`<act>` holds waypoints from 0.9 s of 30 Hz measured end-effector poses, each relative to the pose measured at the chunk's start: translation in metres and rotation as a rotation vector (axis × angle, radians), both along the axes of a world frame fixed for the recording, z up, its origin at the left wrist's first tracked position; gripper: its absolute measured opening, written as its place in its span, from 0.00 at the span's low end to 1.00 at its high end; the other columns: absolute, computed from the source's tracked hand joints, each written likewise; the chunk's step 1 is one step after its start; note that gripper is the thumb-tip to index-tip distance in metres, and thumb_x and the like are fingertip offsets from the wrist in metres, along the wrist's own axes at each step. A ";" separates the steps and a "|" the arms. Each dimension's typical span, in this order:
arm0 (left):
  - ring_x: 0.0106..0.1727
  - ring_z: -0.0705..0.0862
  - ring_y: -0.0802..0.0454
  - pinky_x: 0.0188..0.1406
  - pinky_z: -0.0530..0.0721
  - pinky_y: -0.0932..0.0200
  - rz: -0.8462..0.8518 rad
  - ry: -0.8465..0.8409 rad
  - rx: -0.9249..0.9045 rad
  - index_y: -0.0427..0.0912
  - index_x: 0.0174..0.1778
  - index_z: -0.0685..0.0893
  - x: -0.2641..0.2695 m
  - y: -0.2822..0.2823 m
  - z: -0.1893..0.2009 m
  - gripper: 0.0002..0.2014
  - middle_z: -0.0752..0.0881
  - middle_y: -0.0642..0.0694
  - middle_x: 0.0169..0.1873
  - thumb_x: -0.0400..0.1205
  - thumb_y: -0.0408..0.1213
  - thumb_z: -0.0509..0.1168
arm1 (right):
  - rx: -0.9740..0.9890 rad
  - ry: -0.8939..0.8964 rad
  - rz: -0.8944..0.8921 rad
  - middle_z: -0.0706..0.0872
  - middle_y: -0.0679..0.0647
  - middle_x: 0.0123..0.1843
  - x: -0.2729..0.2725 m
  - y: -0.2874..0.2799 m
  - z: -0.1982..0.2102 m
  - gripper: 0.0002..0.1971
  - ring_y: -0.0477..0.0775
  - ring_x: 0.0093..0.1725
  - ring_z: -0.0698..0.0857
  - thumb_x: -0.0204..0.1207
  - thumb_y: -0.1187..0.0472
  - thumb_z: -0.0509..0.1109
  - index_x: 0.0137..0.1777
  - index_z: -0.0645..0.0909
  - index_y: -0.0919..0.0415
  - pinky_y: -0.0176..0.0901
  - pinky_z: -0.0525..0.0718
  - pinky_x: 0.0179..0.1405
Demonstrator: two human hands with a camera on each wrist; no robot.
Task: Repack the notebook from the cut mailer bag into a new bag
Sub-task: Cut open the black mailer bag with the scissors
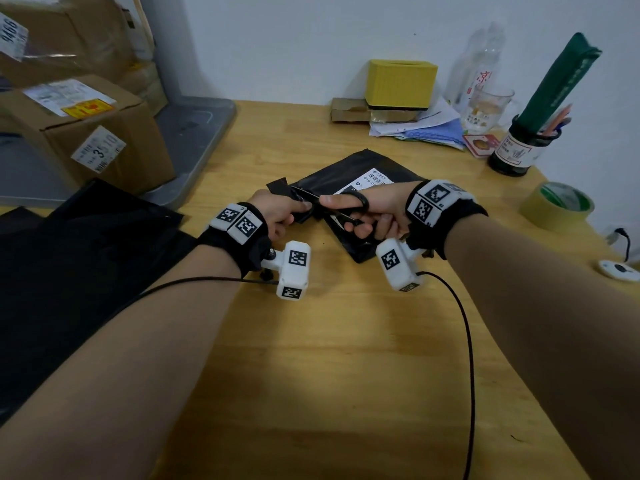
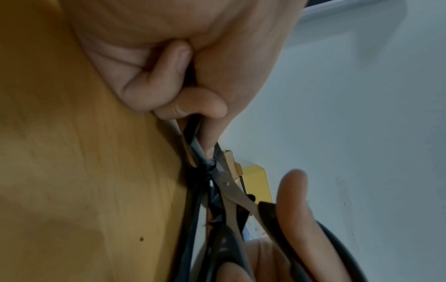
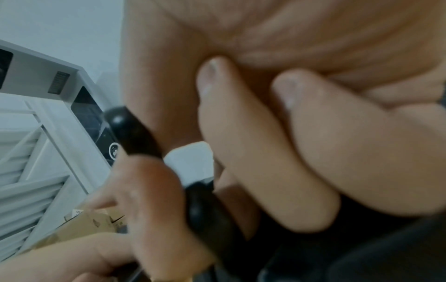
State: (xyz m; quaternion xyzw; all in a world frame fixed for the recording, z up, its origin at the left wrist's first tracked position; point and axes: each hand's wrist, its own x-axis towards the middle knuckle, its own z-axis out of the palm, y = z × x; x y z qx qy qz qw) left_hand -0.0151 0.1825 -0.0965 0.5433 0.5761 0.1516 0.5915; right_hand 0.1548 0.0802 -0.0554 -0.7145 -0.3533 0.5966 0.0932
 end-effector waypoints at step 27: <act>0.22 0.65 0.58 0.12 0.56 0.68 0.001 -0.179 -0.021 0.41 0.46 0.81 -0.010 -0.001 -0.009 0.10 0.73 0.49 0.29 0.77 0.30 0.76 | -0.046 0.013 0.066 0.75 0.48 0.22 -0.013 0.021 0.006 0.32 0.40 0.11 0.62 0.66 0.24 0.68 0.33 0.76 0.56 0.26 0.59 0.10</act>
